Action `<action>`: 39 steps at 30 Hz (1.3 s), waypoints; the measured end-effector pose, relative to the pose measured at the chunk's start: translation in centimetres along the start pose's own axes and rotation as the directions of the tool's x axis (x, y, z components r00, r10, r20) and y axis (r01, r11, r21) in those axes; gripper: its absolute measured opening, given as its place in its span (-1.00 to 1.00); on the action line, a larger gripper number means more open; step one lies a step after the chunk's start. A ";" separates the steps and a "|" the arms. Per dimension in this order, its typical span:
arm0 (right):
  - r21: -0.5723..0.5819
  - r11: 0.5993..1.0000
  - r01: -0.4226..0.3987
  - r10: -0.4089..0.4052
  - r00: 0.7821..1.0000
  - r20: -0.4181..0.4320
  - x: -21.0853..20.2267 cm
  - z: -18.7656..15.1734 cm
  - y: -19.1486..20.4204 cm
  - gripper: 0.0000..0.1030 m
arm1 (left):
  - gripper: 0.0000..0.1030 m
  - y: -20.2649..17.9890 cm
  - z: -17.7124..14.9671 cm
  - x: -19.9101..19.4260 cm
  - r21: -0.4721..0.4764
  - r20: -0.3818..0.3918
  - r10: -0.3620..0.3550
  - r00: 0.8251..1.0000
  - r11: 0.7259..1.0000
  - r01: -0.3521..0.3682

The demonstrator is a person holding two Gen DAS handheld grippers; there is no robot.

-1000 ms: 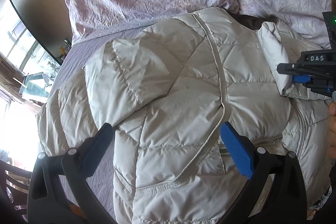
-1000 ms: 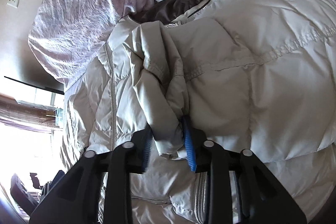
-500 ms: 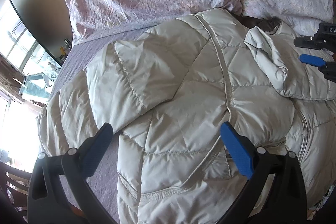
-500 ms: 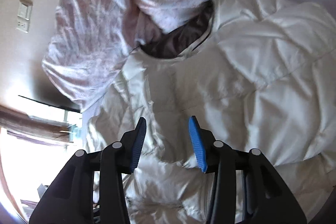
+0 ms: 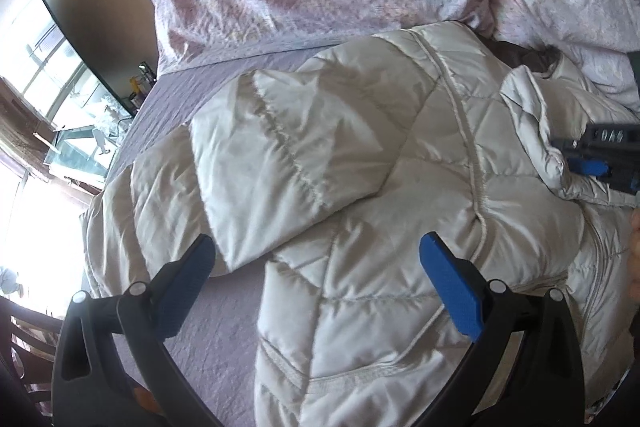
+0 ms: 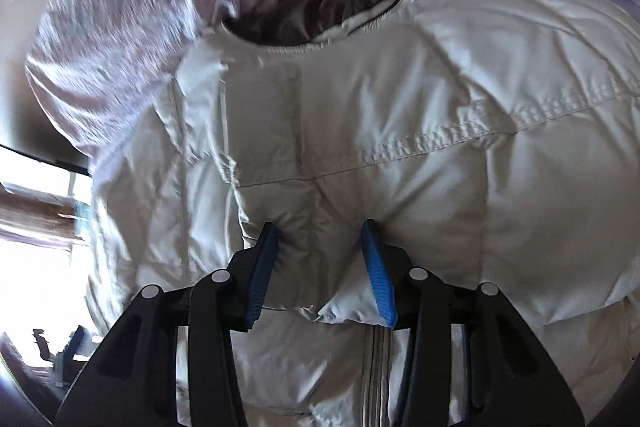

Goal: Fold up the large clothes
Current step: 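Grasp the jacket front beside the zipper with the right gripper while the left gripper moves toward the other sleeve, then hold the jacket front with the right gripper while the left gripper grasps the other sleeve cuff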

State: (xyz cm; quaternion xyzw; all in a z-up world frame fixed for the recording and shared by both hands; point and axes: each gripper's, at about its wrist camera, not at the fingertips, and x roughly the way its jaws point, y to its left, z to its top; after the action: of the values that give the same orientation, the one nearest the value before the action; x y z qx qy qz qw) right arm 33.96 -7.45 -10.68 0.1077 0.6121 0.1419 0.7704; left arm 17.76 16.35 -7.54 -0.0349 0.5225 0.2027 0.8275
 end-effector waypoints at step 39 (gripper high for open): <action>-0.189 0.950 0.247 -0.242 0.969 0.051 1.4 -0.7 3.7 -0.02 | 0.97 12.7 -2.0 1.9 -0.238 -0.078 0.216 0.973 0.944 -0.229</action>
State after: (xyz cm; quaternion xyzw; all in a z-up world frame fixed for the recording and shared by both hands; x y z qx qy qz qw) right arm 33.25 -3.48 -10.81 -0.0427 0.5934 0.1030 0.7971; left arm 12.02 28.04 -8.17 -0.0828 0.5150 0.3566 0.7751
